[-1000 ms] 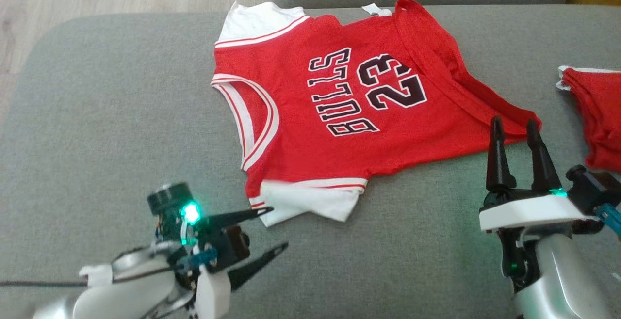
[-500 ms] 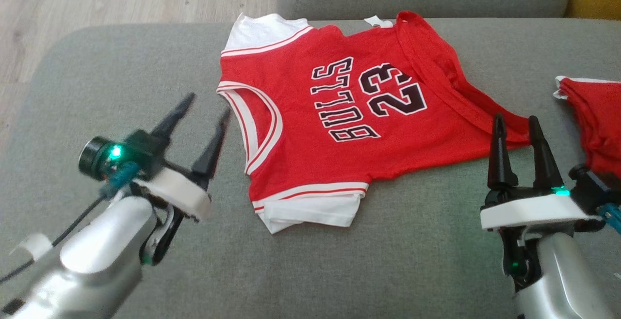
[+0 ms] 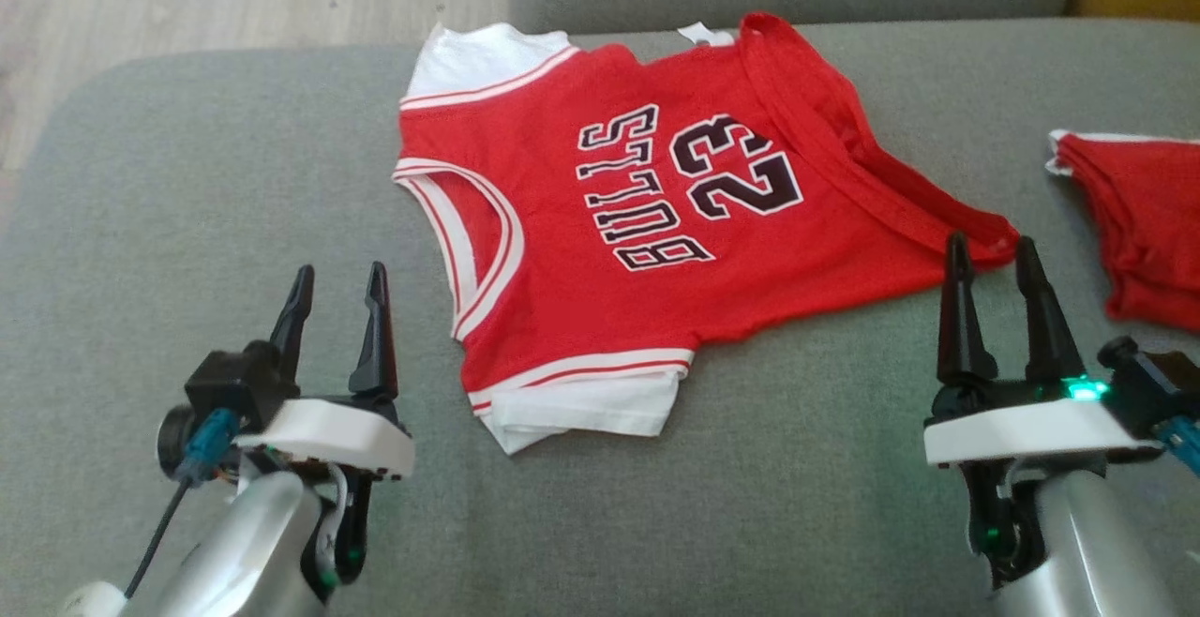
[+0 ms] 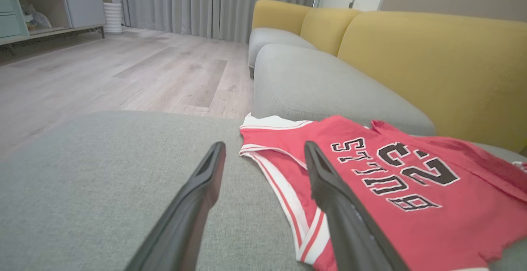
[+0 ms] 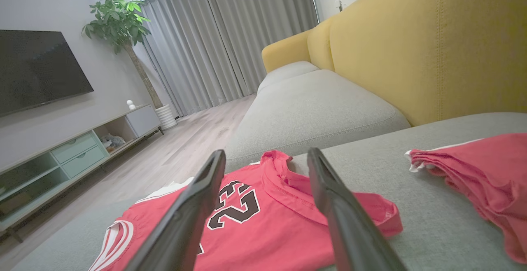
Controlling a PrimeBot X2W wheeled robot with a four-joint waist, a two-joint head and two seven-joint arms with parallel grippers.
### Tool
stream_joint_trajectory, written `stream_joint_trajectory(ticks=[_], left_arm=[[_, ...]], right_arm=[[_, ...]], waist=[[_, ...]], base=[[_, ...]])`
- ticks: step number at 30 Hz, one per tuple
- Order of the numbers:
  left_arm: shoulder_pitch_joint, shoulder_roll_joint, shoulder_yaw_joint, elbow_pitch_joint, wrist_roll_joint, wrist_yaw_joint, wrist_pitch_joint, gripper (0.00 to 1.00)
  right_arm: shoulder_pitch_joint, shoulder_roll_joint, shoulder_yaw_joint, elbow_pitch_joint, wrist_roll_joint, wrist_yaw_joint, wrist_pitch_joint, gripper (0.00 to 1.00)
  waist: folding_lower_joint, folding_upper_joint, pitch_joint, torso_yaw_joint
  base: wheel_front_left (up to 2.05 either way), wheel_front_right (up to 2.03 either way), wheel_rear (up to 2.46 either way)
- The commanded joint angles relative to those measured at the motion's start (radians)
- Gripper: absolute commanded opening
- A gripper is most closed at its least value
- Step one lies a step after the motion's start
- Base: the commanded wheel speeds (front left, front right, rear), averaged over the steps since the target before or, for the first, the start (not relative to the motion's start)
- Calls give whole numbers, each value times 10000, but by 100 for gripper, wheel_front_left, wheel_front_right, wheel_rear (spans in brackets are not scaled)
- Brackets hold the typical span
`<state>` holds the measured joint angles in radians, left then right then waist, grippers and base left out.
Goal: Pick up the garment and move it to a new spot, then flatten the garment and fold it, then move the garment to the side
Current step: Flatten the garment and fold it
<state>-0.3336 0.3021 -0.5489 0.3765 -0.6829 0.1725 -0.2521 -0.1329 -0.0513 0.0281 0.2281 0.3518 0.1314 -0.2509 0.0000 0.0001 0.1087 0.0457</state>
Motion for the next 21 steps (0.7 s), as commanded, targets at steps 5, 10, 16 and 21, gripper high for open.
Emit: stream_joint_trajectory(ticks=[5, 10, 16, 21], left_arm=[[-1066, 77, 136, 771, 421, -599, 278, 100], [-1831, -23, -648, 1850, 376, -1261, 2178, 100], [-2264, -69, -914, 2386, 128, -1622, 3378, 100], [-2379, 28, -1055, 2582, 115, -1685, 3812, 74]], right_arm=[[-631, 11, 336, -461, 53, -7, -109, 100], [-795, 11, 384, -447, 101, -7, -109, 100], [-884, 11, 441, -412, 150, -7, -109, 100], [-934, 11, 491, -384, 201, -7, -109, 100]], waist=[[0, -1, 753, -405], [0, -1, 1214, -653], [0, -1, 1481, -882], [0, -1, 1529, -1027]], base=[[0, 0, 0], [0, 0, 0], [0, 0, 0], [0, 0, 0]])
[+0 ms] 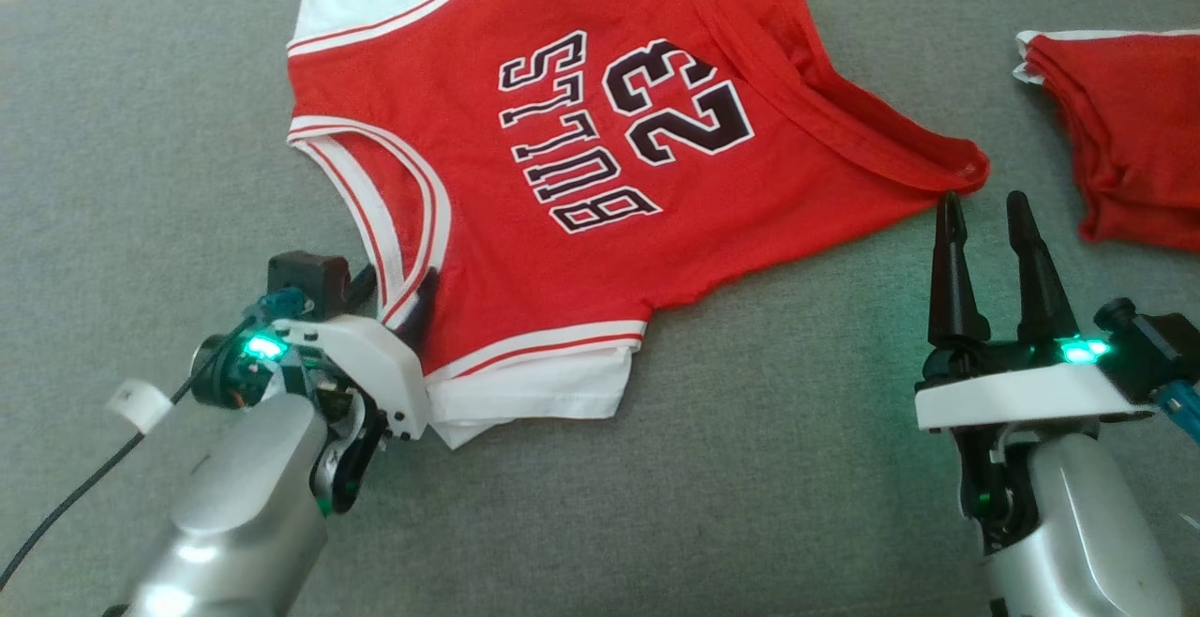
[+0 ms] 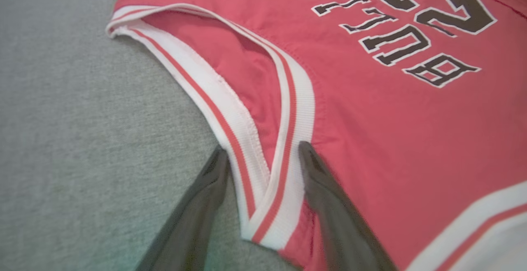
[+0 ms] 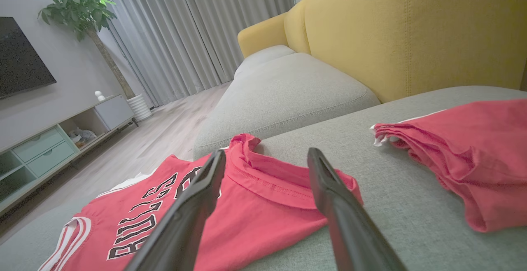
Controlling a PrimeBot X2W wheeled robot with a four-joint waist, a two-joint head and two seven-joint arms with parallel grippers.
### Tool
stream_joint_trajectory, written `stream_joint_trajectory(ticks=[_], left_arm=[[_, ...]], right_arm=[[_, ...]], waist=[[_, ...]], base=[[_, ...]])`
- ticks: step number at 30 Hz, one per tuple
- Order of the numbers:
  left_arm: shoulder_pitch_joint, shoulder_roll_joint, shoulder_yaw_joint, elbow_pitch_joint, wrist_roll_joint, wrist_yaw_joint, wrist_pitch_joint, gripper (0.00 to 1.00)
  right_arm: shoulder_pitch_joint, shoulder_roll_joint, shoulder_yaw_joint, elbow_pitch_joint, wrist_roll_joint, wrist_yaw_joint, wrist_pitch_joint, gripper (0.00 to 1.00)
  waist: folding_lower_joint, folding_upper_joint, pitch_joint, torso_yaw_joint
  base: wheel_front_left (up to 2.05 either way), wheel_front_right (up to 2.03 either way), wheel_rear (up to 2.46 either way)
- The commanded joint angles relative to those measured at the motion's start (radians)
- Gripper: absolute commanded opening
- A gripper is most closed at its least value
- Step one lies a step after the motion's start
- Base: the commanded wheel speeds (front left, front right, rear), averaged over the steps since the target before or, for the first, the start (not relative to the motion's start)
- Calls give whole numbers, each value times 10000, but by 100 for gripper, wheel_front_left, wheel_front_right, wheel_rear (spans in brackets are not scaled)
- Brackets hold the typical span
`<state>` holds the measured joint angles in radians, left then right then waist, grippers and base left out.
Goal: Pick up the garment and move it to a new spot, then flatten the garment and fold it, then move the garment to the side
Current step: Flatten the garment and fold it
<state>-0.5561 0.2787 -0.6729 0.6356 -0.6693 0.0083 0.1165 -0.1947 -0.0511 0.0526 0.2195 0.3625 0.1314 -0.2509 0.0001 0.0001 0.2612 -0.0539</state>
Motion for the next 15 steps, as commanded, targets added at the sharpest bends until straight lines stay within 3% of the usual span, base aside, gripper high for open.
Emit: stream_joint_trajectory(ticks=[1, 15], left_arm=[[-201, 288, 180, -10, -19, -84, 122, 0], [-2800, 1272, 567, 169, 1514, 752, -2094, 0]], right_arm=[[-329, 9, 259, -294, 103, -7, -109, 100], [-643, 9, 416, -191, 206, -7, -109, 100]], waist=[[-1, -1, 12, -57], [-1, -1, 256, -467]], base=[[0, 0, 0], [0, 0, 0]])
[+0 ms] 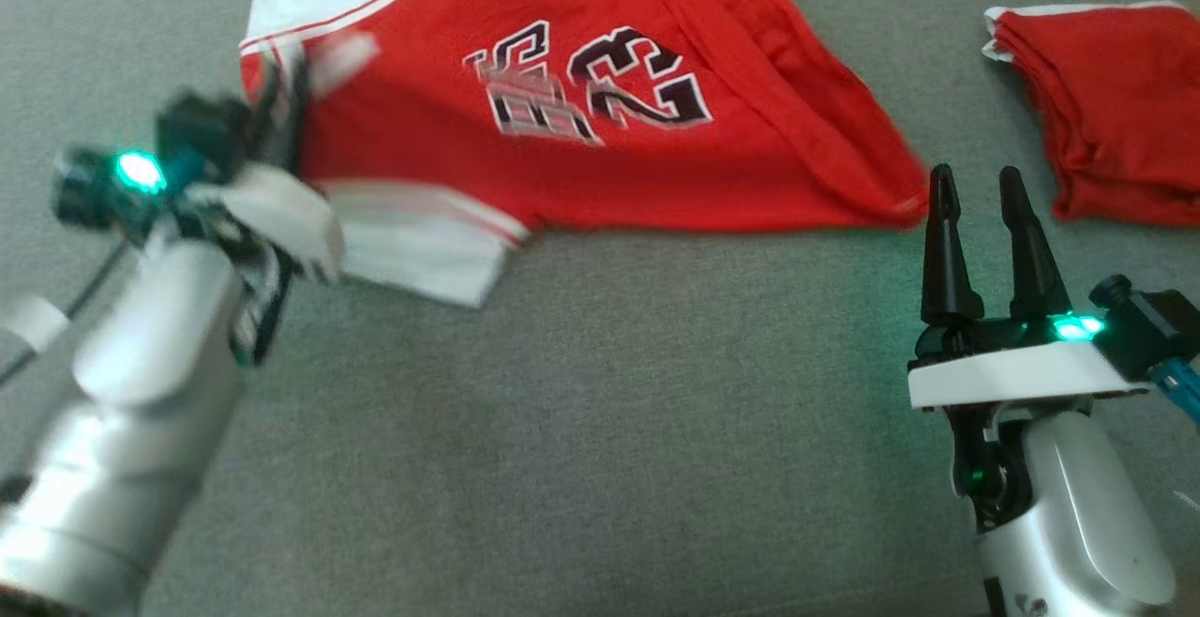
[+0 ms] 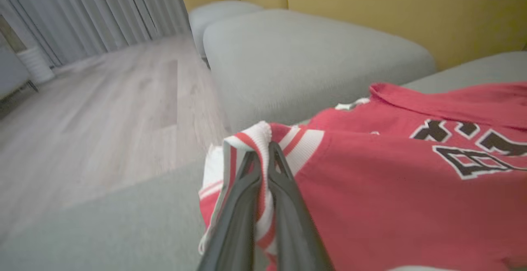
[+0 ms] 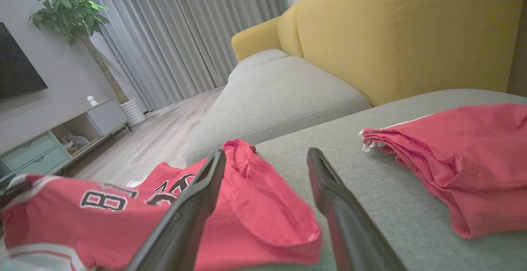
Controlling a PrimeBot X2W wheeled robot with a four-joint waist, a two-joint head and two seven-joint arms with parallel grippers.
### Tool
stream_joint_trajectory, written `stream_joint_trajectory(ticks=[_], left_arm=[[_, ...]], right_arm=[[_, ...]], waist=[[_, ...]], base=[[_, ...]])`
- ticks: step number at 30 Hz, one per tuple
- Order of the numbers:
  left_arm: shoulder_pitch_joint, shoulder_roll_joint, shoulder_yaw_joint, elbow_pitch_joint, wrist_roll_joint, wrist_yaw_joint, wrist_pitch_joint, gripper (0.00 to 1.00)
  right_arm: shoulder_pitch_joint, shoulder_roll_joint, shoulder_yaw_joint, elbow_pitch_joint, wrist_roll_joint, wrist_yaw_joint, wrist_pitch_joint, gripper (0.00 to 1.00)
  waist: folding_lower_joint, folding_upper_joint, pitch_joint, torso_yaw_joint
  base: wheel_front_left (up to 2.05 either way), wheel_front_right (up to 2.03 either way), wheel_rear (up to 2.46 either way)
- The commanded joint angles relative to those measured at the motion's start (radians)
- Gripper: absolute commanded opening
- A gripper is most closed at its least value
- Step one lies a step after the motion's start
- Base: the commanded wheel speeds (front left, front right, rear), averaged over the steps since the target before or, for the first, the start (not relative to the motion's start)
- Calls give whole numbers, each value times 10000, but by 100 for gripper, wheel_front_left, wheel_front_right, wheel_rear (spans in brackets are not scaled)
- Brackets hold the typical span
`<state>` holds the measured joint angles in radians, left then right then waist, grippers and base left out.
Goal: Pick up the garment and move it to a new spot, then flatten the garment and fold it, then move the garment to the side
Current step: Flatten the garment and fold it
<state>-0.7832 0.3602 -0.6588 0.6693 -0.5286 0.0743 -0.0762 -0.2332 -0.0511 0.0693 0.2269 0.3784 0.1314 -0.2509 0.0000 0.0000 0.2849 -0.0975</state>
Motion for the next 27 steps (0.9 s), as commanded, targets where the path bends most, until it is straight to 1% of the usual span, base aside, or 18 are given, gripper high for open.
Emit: stream_joint_trajectory(ticks=[1, 3, 4, 5, 6, 8, 11, 12, 14, 17, 18, 21, 27], left_arm=[[-703, 488, 391, -113, 227, 93, -322, 0], [-892, 456, 334, 95, 306, 43, -453, 0], [-936, 452, 249, 253, 382, 31, -437, 16], [-964, 444, 201, 404, 444, 68, -464, 93], [-961, 412, 188, 560, 453, 108, -498, 100], [-893, 329, 155, 827, 440, 151, -563, 100], [-775, 178, 304, 1063, 317, 379, -941, 100], [-775, 178, 304, 1063, 317, 379, -941, 100], [-654, 90, 495, 1096, 187, 563, -1271, 100], [-297, -79, 767, 879, -26, 693, -1635, 100], [-127, -137, 869, 723, -89, 734, -1716, 100], [826, -370, 1354, -318, -202, 955, -1843, 100], [2920, -872, 2098, -2504, 221, 1261, -1852, 100]], right_arm=[[-276, 9, 251, -251, 56, -7, -109, 100], [-290, 9, 242, -211, 75, -7, -109, 100], [-294, 9, 244, -190, 82, -7, -109, 100], [-301, 9, 247, -170, 90, -7, -109, 100], [-311, 9, 251, -147, 101, -7, -109, 100], [-324, 9, 253, -106, 119, -7, -109, 100], [-305, 9, 163, -67, 96, -7, -109, 100], [-305, 9, 163, -67, 96, -7, -109, 100], [-278, 9, 87, -40, 27, -7, -109, 100], [-202, 9, -66, -19, -101, -7, -109, 100], [-159, 9, -121, -21, -154, -7, -109, 100], [41, 9, -308, -67, -378, -7, -109, 100], [390, 9, -592, -128, -552, -7, -109, 100]], waist=[[0, 0, 19, -55], [0, 0, -2, -86], [0, 0, -13, -100], [0, 0, -22, -110], [0, 0, -34, -118], [0, 0, -71, -108], [0, 0, -152, 22], [0, 0, -152, 22], [0, 0, -236, 148], [0, 0, -434, 391], [0, 0, -511, 481], [0, 0, -805, 820], [0, 0, -1188, 1207]], base=[[0, 0, 0], [0, 0, 0], [0, 0, 0], [0, 0, 0], [0, 0, 0], [0, 0, 0], [0, 0, 0], [0, 0, 0], [0, 0, 0], [0, 0, 0], [0, 0, 0], [0, 0, 0], [0, 0, 0]])
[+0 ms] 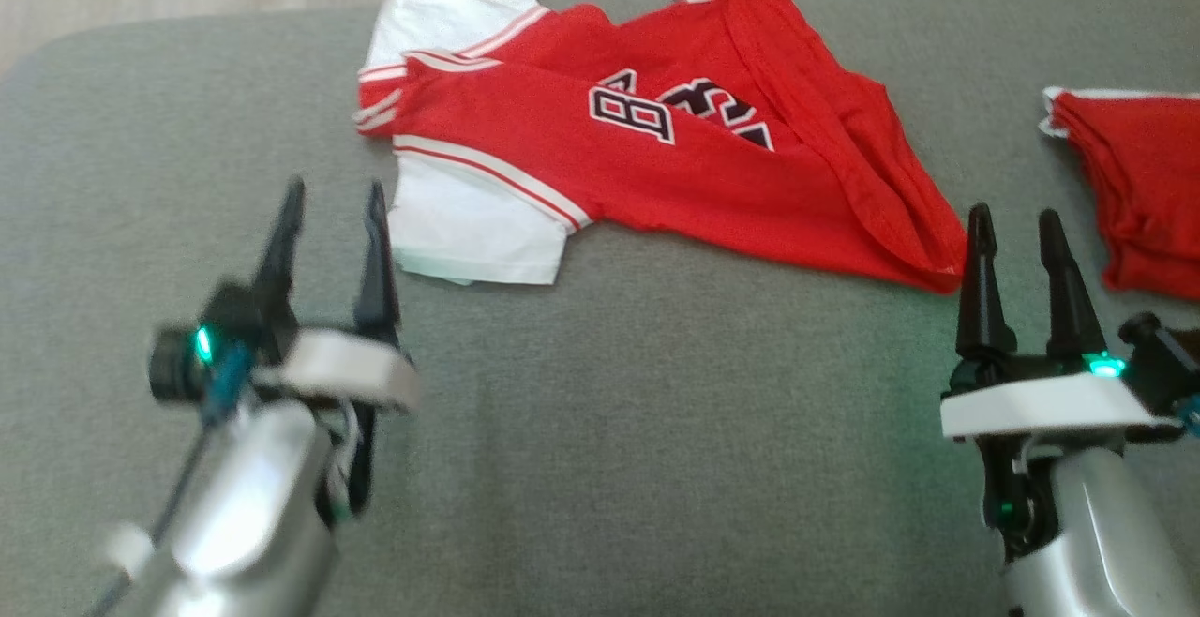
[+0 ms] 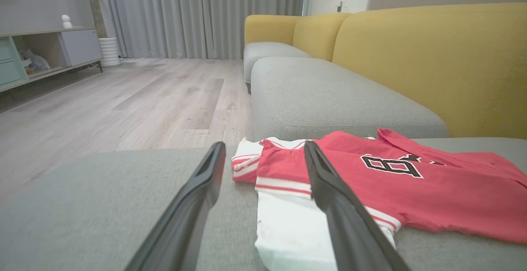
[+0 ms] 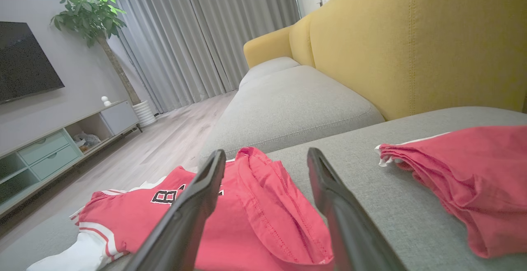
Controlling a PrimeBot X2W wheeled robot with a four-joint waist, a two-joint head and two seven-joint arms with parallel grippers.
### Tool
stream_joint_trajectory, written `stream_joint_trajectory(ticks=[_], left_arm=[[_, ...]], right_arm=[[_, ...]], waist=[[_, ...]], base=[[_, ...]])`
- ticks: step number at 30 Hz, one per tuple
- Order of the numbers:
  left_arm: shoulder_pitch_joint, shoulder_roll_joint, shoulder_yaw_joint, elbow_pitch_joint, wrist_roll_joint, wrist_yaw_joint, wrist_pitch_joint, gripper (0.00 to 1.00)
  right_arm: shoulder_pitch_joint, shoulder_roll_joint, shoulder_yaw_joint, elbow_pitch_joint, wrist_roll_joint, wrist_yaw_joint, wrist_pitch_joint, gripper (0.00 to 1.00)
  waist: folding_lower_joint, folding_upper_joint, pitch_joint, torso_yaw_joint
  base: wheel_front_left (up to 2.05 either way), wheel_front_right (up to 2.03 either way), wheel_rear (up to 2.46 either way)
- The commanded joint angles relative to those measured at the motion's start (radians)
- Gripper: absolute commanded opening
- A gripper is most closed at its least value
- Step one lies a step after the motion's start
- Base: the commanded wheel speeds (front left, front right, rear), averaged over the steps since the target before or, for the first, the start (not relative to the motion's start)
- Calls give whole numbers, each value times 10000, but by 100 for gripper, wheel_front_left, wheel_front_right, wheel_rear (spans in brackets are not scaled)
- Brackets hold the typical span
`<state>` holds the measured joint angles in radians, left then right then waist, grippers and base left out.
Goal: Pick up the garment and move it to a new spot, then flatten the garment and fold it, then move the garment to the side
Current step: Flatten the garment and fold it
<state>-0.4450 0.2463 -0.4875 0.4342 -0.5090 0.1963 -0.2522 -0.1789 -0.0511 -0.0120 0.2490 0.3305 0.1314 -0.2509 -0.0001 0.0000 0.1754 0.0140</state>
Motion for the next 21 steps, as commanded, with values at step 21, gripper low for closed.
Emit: stream_joint_trajectory(ticks=[21], left_arm=[[-501, -75, 625, 1258, 811, -902, 1162, 100]], right_arm=[[-226, 9, 616, -551, 8, -7, -109, 100]], waist=[[1, 0, 650, -496]], base=[[0, 0, 0]])
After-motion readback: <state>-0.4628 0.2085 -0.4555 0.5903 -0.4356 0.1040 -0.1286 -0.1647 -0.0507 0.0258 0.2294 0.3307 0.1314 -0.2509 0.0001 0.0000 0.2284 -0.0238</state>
